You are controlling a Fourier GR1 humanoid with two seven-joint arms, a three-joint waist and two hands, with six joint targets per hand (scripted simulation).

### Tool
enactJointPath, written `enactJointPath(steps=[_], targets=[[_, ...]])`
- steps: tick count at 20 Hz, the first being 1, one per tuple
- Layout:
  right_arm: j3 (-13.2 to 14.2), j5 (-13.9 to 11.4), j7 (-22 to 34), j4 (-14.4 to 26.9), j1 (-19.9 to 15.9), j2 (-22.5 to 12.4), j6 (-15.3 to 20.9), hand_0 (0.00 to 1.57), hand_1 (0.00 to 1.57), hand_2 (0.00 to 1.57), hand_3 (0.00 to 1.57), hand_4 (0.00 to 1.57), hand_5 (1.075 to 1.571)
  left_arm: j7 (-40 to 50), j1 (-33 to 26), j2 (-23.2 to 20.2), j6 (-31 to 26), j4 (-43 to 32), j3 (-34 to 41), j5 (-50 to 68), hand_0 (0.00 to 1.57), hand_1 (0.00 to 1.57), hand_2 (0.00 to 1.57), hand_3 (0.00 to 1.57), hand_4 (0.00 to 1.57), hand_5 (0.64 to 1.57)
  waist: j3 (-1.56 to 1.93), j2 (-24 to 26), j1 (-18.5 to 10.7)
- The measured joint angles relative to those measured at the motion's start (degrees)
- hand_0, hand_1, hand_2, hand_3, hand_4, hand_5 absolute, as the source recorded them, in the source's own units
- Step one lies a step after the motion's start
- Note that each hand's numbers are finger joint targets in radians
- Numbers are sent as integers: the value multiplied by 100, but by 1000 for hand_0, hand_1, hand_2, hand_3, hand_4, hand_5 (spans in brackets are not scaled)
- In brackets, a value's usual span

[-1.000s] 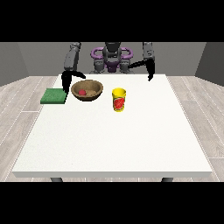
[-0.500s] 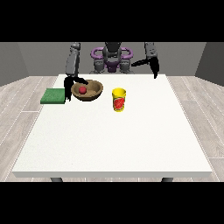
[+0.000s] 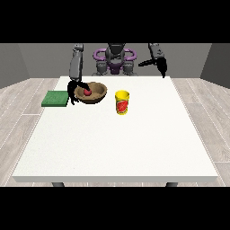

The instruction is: Pick the cup and pour the ball into the bowl, then pick the bowl and place it on the pad

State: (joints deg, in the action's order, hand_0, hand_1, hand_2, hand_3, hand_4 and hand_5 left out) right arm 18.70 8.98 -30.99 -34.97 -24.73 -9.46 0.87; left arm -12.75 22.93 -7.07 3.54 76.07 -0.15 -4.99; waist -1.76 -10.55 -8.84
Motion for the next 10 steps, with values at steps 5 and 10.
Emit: enactJointPath(steps=[5,10], targets=[[-303,-594,-110,-243,323,-129,1148,1571,1571,1571,1397,916,1565,15,87,23,-117,89,-101,15,0,0,0,0,762,1507,-45,-8,-325],[-582,-1102,834,-284,261,-398,1918,1571,1571,1571,950,866,1567,-20,33,-41,-282,-110,-12,141,0,0,0,0,963,1422,0,203,-399]])
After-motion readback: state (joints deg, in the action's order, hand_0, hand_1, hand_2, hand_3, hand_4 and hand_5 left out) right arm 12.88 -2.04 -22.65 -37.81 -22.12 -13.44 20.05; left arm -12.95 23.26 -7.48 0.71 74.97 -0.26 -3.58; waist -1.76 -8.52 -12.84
